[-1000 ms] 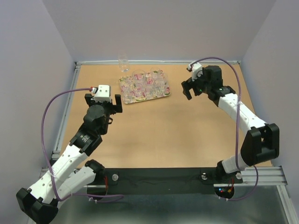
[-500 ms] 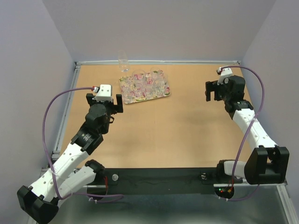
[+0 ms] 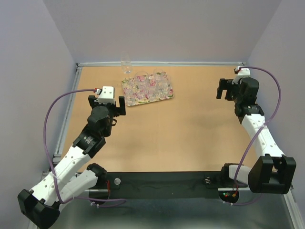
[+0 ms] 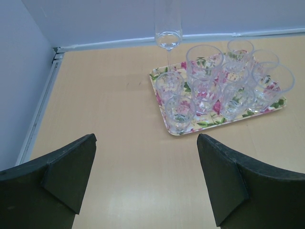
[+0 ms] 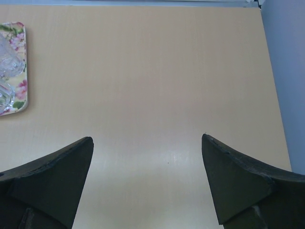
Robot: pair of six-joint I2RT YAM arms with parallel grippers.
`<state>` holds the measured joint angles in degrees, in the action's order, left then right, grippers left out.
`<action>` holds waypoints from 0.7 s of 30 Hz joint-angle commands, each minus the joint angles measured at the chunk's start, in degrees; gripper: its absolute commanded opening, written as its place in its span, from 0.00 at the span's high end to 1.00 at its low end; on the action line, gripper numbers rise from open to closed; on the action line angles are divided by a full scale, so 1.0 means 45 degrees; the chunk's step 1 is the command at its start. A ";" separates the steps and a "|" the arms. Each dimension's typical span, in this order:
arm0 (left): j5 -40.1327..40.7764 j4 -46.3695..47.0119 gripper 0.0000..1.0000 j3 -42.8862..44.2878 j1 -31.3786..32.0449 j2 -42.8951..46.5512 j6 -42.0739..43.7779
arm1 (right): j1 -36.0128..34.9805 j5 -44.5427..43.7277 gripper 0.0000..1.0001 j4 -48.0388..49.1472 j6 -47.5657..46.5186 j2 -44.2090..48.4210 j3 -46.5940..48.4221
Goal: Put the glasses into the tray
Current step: Place the glass into the tray
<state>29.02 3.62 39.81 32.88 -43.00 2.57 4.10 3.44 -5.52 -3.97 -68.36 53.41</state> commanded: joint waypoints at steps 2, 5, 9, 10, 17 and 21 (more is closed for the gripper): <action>0.0290 0.0583 0.01 -0.0117 -0.0061 -0.0033 0.0113 | 0.0183 0.0269 0.00 0.0777 0.0491 0.0580 -0.0286; 0.0388 0.0583 0.01 -0.0117 -0.0100 -0.0034 0.0074 | 0.0222 0.0485 0.00 0.0777 0.0608 0.0659 -0.0325; 0.0583 0.0699 0.01 -0.0156 -0.0217 0.0064 0.0054 | 0.0261 0.0602 0.00 0.0758 0.0647 0.0835 -0.0384; 0.0603 0.0739 0.01 -0.0175 -0.0276 0.0045 0.0054 | 0.0261 0.0641 0.00 0.0758 0.0647 0.0854 -0.0384; -0.0996 0.0876 0.01 -0.0039 -0.2324 0.0084 -0.0860 | 0.0378 0.0876 0.00 0.0875 0.0803 0.1186 -0.0618; -0.1254 0.0856 0.01 0.0020 -0.3477 0.0239 -0.1234 | 0.0476 0.1032 0.00 0.0953 0.0823 0.1323 -0.0774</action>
<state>25.08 4.12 39.81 19.88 -43.33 -0.45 5.56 6.92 -4.80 -1.04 -64.49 51.11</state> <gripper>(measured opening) 0.986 0.995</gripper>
